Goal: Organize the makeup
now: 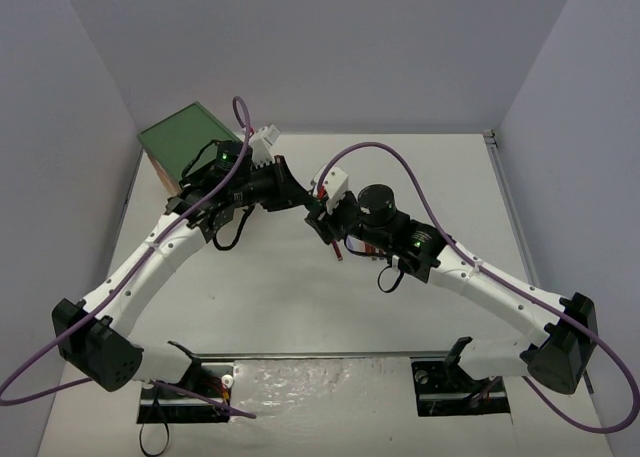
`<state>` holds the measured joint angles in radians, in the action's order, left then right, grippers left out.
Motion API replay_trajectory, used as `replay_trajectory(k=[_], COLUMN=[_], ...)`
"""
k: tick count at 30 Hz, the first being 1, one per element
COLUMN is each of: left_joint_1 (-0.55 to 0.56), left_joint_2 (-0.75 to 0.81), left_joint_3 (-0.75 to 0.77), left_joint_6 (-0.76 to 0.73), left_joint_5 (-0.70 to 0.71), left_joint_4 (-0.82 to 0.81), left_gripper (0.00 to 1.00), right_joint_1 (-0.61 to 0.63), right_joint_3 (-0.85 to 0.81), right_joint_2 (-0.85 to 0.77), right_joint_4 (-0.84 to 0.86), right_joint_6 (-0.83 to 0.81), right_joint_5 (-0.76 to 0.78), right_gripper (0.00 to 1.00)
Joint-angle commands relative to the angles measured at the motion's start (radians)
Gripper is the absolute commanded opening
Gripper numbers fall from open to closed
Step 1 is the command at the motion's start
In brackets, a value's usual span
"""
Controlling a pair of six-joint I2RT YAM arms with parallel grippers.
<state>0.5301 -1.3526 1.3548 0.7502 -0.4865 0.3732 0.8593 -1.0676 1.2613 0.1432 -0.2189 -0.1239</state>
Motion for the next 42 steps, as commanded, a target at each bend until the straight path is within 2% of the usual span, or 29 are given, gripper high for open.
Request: replay_trajectory(k=[1, 4, 8, 10, 11, 17, 24, 29, 30, 32, 36, 39, 42], left_joint_1=[0.001, -0.012, -0.031, -0.041, -0.049, -0.098, -0.147, -0.165, -0.165, -0.167, -0.168, -0.168, -0.167], left_joint_2=[0.069, 0.073, 0.059, 0.027, 0.010, -0.082, -0.192, -0.252, -0.256, -0.261, -0.260, -0.260, -0.260], left_joint_3=[0.036, 0.088, 0.155, 0.204, 0.215, 0.278, 0.317, 0.336, 0.337, 0.338, 0.352, 0.365, 0.373], left_joint_6=[-0.083, -0.182, -0.316, -0.424, -0.467, -0.621, -0.721, -0.732, -0.734, -0.736, -0.736, -0.740, -0.737], left_joint_5=[0.081, 0.197, 0.438, 0.616, 0.652, 0.868, 0.979, 1.005, 1.030, 1.051, 1.056, 1.050, 1.044], left_joint_4=[-0.045, 0.053, 0.191, 0.245, 0.269, 0.322, 0.322, 0.342, 0.344, 0.346, 0.349, 0.351, 0.361], left_gripper=[0.00, 0.00, 0.00, 0.00, 0.00, 0.00, 0.00, 0.01, 0.03, 0.13, 0.21, 0.38, 0.47], right_joint_1=[0.004, 0.003, 0.001, 0.000, -0.002, -0.012, -0.027, -0.031, -0.033, -0.034, -0.037, -0.038, -0.040], right_joint_3=[-0.012, -0.006, 0.016, 0.041, 0.046, 0.097, 0.120, 0.129, 0.131, 0.136, 0.138, 0.136, 0.139], right_joint_2=[-0.048, -0.073, -0.119, -0.139, -0.150, -0.191, -0.208, -0.215, -0.218, -0.223, -0.217, -0.212, -0.217], right_joint_4=[0.074, 0.060, 0.046, 0.036, 0.032, 0.016, 0.009, -0.001, -0.002, -0.001, -0.002, -0.002, -0.002], right_joint_6=[0.023, 0.043, 0.072, 0.084, 0.092, 0.115, 0.125, 0.125, 0.124, 0.122, 0.122, 0.122, 0.122], right_joint_5=[0.054, 0.095, 0.184, 0.234, 0.267, 0.330, 0.353, 0.366, 0.368, 0.368, 0.367, 0.366, 0.368], right_gripper=[0.58, 0.77, 0.90, 0.95, 0.98, 1.00, 1.00, 1.00, 1.00, 1.00, 1.00, 1.00, 1.00])
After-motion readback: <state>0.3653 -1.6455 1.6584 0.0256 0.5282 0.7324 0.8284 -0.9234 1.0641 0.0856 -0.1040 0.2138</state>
